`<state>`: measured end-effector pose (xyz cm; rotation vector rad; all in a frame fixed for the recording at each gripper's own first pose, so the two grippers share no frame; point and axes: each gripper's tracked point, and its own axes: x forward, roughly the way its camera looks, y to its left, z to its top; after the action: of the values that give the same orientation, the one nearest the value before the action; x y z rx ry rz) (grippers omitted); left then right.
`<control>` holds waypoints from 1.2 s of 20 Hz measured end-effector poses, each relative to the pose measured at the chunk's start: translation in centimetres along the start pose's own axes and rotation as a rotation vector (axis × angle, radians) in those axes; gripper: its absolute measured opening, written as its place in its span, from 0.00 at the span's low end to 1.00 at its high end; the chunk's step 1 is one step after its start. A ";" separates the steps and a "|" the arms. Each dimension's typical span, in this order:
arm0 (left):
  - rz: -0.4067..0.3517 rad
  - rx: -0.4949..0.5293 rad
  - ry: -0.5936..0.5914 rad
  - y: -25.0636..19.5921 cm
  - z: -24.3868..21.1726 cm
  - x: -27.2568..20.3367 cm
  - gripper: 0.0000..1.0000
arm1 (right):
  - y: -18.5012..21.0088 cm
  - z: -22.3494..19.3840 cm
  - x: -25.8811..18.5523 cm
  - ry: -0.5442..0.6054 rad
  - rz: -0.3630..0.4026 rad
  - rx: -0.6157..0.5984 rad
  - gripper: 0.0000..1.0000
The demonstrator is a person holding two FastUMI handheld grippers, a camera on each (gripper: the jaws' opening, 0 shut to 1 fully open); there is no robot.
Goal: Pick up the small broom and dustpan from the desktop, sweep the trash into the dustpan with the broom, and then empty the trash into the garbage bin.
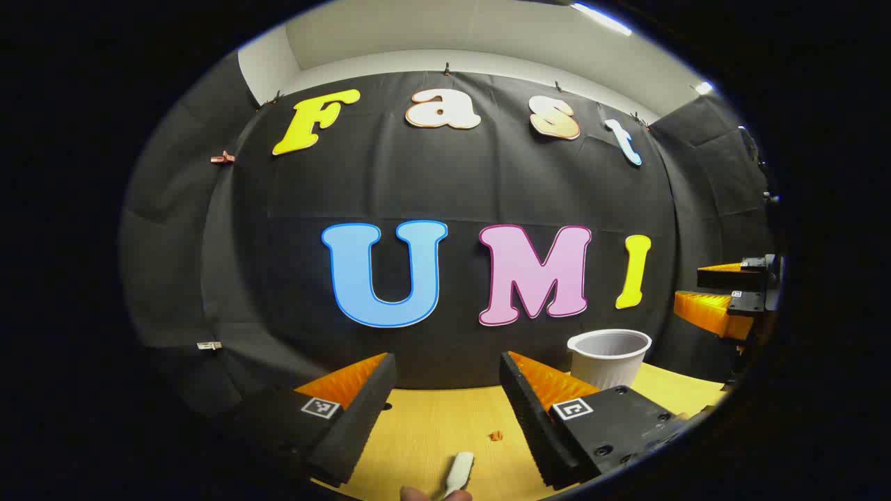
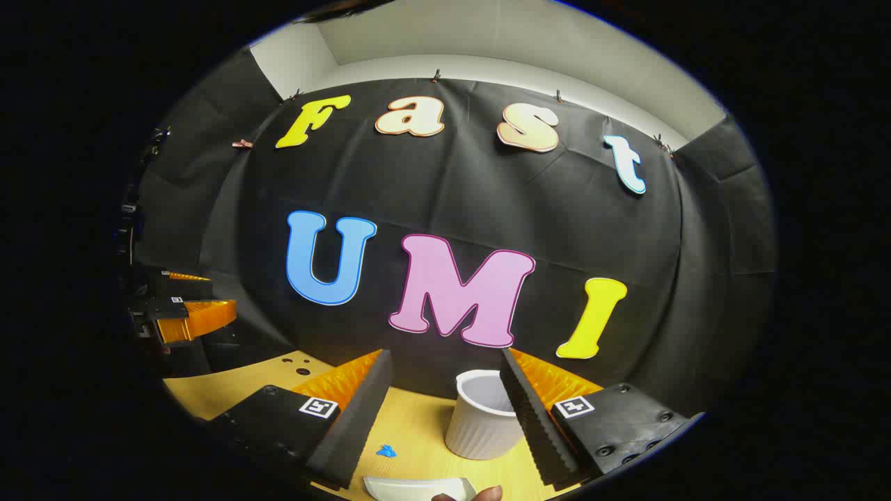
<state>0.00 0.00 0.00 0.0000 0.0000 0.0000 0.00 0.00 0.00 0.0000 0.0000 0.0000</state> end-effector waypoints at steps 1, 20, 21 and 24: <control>0.001 -0.001 0.002 -0.1 -0.2 0.1 0.95 | 0.0 -0.1 0.0 0.000 0.001 0.003 0.96; -0.015 0.008 0.018 -1.5 -1.5 1.1 0.95 | 0.4 -6.1 -1.2 0.221 0.132 0.003 0.97; -0.015 0.010 0.023 -1.5 -1.8 1.1 0.95 | 0.5 -7.7 -1.9 0.292 0.152 0.008 0.97; -0.018 0.018 0.036 -1.8 -2.5 1.2 0.95 | 0.8 -13.8 -4.9 0.523 0.219 0.020 0.97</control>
<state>1.20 -1.80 -2.53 0.0178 0.0358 -0.0177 -4.94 0.79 -13.82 0.0196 0.5227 0.2189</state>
